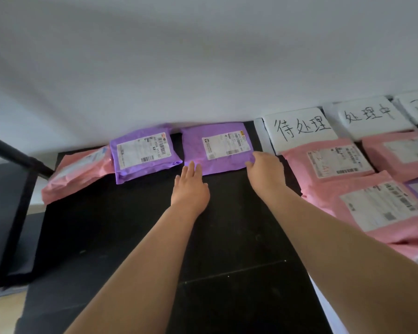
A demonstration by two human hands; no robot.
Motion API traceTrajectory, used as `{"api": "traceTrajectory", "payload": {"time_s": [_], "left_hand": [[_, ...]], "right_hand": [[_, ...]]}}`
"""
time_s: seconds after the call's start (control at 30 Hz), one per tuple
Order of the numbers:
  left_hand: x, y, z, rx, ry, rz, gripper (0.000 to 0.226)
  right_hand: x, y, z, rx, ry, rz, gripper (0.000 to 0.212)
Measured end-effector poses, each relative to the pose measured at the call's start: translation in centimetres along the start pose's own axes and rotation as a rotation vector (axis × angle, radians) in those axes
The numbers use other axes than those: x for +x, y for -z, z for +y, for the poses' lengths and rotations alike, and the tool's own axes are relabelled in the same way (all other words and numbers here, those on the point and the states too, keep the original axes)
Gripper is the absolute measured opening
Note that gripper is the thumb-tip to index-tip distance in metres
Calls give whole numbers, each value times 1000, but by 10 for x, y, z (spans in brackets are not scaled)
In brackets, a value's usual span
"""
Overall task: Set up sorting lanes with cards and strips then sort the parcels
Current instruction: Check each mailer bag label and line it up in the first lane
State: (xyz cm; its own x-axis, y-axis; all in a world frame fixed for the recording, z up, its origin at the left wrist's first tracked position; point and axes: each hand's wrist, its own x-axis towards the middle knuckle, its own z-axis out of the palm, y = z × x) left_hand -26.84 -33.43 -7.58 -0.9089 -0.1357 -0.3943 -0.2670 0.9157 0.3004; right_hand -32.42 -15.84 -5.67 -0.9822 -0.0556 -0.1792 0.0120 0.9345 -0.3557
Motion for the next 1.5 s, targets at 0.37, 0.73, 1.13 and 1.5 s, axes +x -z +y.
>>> {"api": "traceTrajectory", "payload": {"time_s": [0.37, 0.73, 1.13, 1.5], "left_hand": [[-2, -28, -20, 268, -69, -11, 63], [-73, -14, -9, 100, -21, 1, 48], [-189, 50, 34, -506, 45, 454, 32], [-319, 91, 5, -874, 96, 799, 38]], "right_hand": [[5, -18, -6, -247, -20, -44, 26], [-49, 5, 8, -178, -46, -59, 25], [-155, 98, 14, 165, 155, 447, 15], [-297, 145, -43, 445, 367, 633, 14]]}}
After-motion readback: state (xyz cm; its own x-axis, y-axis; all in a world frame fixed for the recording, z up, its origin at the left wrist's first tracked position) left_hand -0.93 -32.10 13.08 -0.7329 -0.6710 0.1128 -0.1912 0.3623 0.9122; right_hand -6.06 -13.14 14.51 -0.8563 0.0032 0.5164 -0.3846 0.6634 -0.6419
